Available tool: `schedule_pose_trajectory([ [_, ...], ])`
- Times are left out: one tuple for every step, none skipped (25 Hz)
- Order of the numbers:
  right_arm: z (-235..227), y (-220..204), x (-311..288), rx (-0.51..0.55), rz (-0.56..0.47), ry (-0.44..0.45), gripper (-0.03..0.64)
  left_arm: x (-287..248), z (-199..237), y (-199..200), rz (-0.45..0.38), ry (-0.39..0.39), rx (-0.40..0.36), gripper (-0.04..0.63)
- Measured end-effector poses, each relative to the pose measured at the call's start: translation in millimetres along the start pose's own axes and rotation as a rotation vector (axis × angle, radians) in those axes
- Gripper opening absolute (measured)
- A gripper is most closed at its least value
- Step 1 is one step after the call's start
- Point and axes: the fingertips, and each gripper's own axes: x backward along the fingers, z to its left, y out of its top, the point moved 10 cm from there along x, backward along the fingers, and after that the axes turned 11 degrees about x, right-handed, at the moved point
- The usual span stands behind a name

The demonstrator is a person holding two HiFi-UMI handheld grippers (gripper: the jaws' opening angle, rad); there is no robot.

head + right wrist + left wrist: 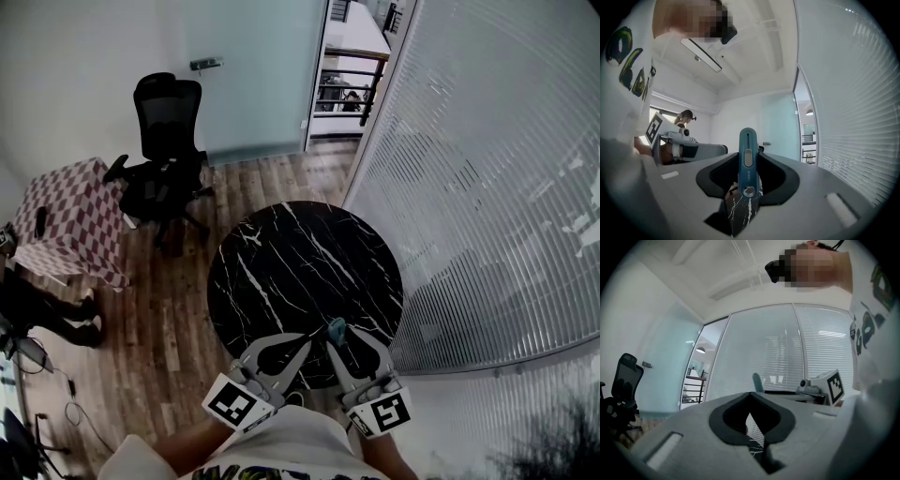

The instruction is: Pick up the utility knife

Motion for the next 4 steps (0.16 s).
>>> schedule_pose_trajectory([
  [0.9,0.4,-0.4,0.001,0.000,0.000,0.130,1.0,0.6,-0.2,0.002,0.001,0.002,0.005],
  [1.8,0.9,-0.9,0.002,0.000,0.000,0.130,2.3,1.3,-0.9,0.009,0.004,0.006,0.005],
  [2.7,1.4,-1.4,0.003,0.000,0.000,0.130,3.8,2.1,-1.7,0.017,0.007,0.011,0.005],
  [3.5,1.9,-2.0,0.004,-0.001,-0.001,0.130,5.2,2.9,-2.6,0.025,0.011,0.017,0.005],
])
